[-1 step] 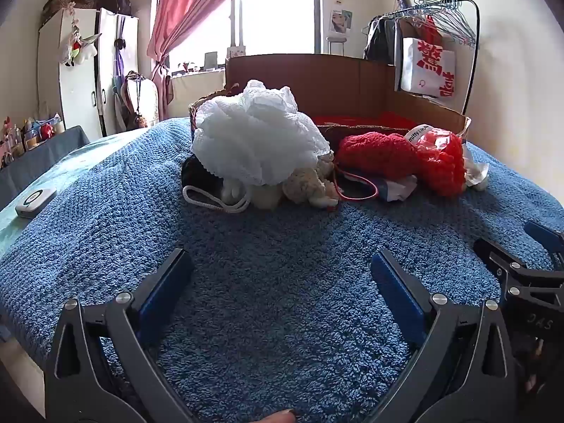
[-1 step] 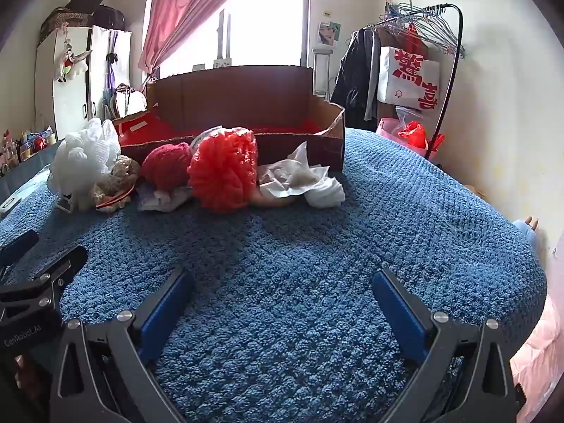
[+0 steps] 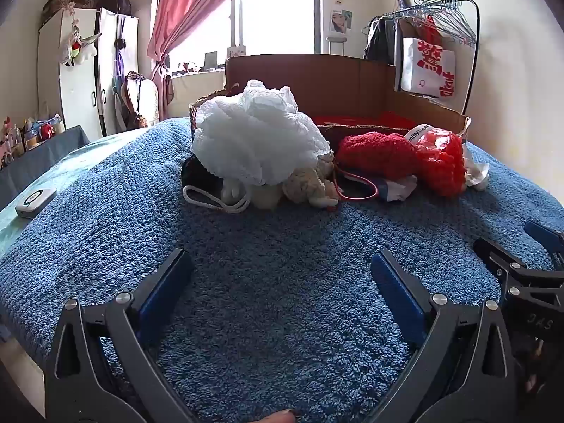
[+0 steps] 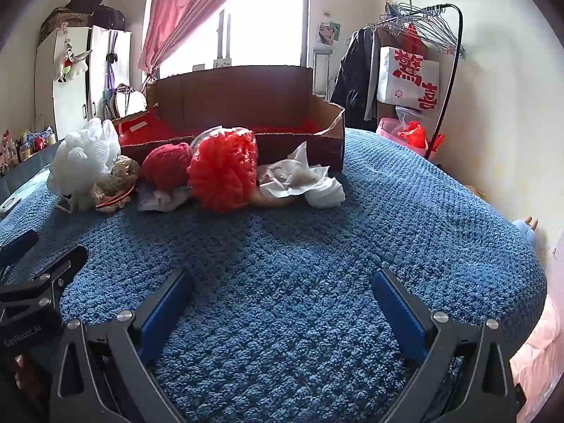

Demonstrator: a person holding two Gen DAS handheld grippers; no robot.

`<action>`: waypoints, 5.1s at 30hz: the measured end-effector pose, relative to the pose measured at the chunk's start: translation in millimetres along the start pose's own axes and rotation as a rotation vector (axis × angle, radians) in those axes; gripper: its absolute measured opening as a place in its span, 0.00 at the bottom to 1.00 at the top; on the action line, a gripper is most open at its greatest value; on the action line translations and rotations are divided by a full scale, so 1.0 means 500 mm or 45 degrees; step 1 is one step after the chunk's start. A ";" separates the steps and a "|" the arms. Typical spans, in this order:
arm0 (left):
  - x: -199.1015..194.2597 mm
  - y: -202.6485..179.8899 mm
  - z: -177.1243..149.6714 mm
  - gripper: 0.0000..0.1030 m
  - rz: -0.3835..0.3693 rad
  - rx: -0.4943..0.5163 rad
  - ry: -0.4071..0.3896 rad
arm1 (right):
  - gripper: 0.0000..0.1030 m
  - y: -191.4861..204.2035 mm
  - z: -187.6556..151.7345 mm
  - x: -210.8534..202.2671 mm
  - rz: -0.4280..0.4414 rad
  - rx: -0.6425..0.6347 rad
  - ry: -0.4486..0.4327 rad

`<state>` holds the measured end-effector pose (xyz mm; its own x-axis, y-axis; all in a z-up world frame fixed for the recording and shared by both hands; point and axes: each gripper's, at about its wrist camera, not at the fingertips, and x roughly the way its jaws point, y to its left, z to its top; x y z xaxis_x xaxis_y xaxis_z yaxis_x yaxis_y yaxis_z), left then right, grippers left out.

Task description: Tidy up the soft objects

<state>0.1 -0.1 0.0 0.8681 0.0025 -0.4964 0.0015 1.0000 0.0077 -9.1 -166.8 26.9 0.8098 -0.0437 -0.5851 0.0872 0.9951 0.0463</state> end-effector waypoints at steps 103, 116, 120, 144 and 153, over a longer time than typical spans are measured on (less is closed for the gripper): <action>-0.001 -0.002 0.024 1.00 0.004 0.032 -0.027 | 1.00 -0.013 0.041 -0.015 0.008 0.019 -0.021; -0.009 0.023 0.096 1.00 -0.007 0.003 -0.073 | 1.00 -0.014 0.108 -0.023 0.001 -0.003 -0.096; -0.008 0.033 0.121 1.00 -0.025 0.009 -0.079 | 1.00 -0.012 0.134 -0.017 0.013 -0.006 -0.100; 0.105 0.067 0.191 0.82 -0.133 0.013 0.129 | 0.78 0.028 0.201 0.117 0.293 -0.024 0.128; 0.100 0.066 0.192 0.53 -0.156 0.022 0.131 | 0.44 0.012 0.200 0.109 0.414 0.028 0.120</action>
<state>91.4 32.3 58.7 0.8054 -0.1177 -0.5809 0.1136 0.9926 -0.0436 93.4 -172.0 76.1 0.7399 0.2853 -0.6092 -0.1537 0.9534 0.2598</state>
